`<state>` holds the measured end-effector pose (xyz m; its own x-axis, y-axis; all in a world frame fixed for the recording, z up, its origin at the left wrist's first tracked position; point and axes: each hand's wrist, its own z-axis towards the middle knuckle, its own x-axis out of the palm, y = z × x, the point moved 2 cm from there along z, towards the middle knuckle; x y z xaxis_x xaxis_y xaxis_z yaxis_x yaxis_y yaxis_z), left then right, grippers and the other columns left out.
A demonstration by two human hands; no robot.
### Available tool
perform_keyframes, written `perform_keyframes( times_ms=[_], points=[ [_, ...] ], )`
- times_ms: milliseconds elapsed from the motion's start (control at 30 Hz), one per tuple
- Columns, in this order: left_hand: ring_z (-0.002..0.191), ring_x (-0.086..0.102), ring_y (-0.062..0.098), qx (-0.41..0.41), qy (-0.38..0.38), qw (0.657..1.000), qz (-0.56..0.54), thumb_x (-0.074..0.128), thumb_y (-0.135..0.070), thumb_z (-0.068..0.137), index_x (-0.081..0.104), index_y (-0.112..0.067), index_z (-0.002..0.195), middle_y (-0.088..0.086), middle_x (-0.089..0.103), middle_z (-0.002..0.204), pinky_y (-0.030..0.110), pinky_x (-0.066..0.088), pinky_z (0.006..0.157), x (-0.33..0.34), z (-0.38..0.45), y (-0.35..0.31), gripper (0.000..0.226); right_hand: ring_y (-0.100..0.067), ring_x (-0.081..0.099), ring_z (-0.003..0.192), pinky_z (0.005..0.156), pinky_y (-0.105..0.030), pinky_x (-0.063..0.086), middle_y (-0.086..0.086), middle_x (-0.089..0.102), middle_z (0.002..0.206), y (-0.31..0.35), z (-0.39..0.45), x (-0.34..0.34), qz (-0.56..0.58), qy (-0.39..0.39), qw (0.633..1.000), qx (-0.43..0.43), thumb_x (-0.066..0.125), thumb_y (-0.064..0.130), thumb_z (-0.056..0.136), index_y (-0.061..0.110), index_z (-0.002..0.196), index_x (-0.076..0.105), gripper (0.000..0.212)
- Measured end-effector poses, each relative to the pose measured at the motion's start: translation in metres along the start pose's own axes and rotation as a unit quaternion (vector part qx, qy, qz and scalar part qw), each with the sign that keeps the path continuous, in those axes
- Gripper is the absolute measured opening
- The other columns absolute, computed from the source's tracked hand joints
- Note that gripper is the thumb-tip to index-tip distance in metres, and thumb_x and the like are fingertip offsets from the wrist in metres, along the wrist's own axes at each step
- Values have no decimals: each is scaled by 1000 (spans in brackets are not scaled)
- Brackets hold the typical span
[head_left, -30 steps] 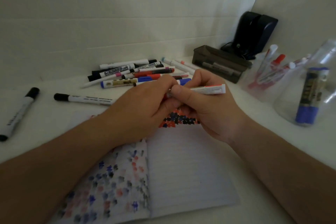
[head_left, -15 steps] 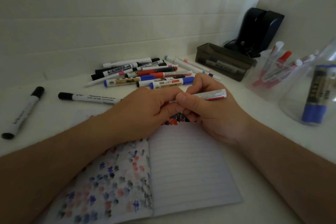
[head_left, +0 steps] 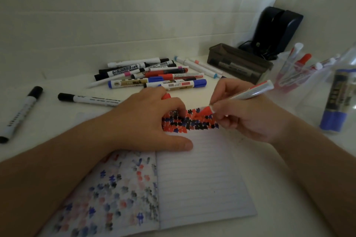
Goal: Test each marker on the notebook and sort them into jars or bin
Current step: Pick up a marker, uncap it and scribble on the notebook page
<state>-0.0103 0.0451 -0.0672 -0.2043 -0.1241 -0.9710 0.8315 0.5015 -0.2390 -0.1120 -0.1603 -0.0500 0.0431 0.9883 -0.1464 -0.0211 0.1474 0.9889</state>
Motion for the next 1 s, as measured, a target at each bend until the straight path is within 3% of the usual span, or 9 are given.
perform_keyframes(
  times_ms=[100, 233, 533, 800, 1000],
  points=[
    [98, 35, 3, -4, 6, 1000, 16, 44, -102, 58, 40, -61, 123, -26, 33, 101, 30, 39, 81, 1, 2, 0, 77, -13, 49, 49, 46, -23, 40, -5, 56, 59, -3, 2, 13, -97, -23, 995, -23, 73, 3, 87, 13, 72, 55, 26],
    [98, 35, 5, -8, 7, 1000, 18, 47, -100, 59, 42, -58, 123, -23, 34, 102, 28, 37, 77, 0, 2, -1, 77, -15, 58, 51, 46, -23, 45, -6, 64, 60, -5, 3, 22, -143, -36, 989, 9, 75, 6, 87, 12, 71, 58, 23],
    [99, 38, 7, -17, 20, 1000, 16, 45, -100, 57, 42, -57, 123, -22, 36, 102, 31, 40, 82, -1, 3, -2, 79, -16, 63, 51, 47, -23, 52, -8, 69, 63, -3, 3, 26, -160, -59, 984, 48, 75, 6, 89, 8, 72, 57, 24],
    [102, 37, 7, -20, 26, 999, 17, 46, -100, 56, 42, -58, 124, -22, 36, 103, 31, 38, 82, -1, 3, -3, 80, -20, 60, 51, 45, -24, 48, -7, 64, 58, -3, 3, 29, -197, -66, 977, 44, 72, 5, 88, 15, 66, 52, 31],
    [103, 37, 7, -21, 29, 999, 14, 46, -100, 57, 41, -59, 123, -22, 36, 104, 31, 37, 82, -1, 3, -2, 78, -19, 61, 51, 46, -22, 50, -9, 66, 62, -4, 2, 25, -157, -63, 985, 47, 73, 5, 90, 10, 72, 55, 26]
  ],
)
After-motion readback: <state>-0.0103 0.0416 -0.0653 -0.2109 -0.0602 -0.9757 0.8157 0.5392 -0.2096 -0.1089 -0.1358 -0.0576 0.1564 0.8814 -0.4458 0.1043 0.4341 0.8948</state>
